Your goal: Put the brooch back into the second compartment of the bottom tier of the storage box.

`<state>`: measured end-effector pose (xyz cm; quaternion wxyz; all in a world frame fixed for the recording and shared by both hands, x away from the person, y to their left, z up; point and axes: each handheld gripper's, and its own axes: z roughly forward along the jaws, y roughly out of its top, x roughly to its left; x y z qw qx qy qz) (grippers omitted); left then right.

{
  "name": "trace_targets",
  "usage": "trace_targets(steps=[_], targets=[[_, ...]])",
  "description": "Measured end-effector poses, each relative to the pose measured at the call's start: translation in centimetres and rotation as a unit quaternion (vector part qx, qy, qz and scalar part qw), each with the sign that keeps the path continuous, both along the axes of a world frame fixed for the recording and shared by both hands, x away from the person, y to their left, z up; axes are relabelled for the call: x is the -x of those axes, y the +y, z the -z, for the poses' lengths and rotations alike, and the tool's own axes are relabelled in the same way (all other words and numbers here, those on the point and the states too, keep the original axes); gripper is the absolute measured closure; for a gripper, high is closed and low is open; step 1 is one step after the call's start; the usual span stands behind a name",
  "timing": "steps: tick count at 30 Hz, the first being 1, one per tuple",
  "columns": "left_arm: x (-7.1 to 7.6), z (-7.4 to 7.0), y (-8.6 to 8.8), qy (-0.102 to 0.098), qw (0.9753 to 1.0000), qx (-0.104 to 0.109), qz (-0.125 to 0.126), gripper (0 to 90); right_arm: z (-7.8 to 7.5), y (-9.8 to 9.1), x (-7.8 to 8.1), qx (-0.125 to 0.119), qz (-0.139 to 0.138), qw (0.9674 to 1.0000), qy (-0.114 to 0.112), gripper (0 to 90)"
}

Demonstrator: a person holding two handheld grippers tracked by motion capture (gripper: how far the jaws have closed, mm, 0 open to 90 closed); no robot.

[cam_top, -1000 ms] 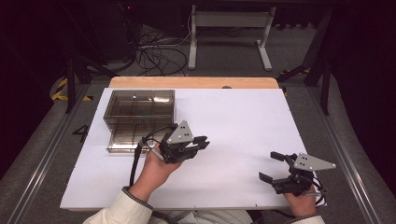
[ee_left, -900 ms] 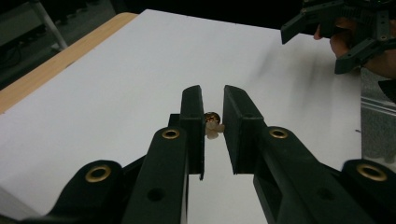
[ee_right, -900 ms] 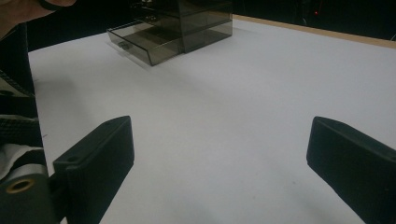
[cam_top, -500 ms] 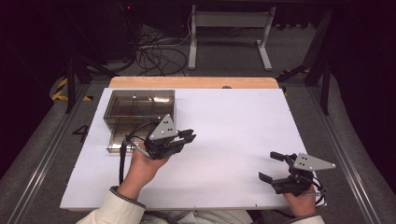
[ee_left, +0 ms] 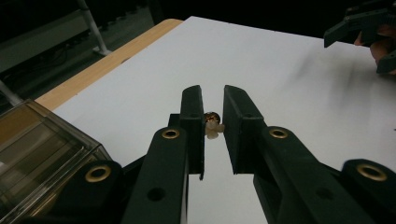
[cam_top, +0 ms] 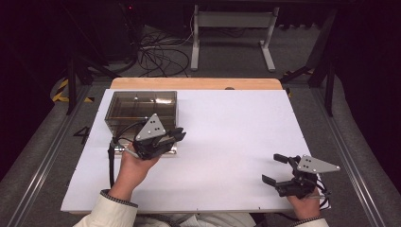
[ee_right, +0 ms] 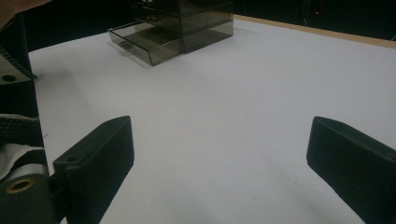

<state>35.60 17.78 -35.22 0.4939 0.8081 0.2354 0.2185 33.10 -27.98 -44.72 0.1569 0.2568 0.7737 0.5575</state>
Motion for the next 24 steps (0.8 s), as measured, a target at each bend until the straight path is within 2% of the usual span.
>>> trace_targets(steps=[6,9,12,16,24], targets=[[0.0,0.3,0.4,-0.006,1.0,0.0,-0.007,79.0,0.0,0.0,0.0,0.0,0.0,1.0,0.0,8.1],[0.0,0.4,0.7,-0.003,0.9999,0.006,-0.014,79.0,0.0,0.0,0.0,-0.001,0.0,1.0,0.0,8.1],[0.1,0.7,1.1,0.005,0.9991,0.022,-0.034,78.9,0.0,0.0,0.0,-0.001,0.0,1.0,0.0,8.1],[0.3,1.5,1.5,-0.006,0.9985,0.013,-0.053,78.9,0.0,0.0,0.0,-0.001,0.0,1.0,0.0,8.1],[0.3,3.0,2.8,-0.001,0.9969,0.0,-0.079,78.9,-0.1,0.3,-0.4,0.0,-0.005,1.0,-0.003,8.1]])
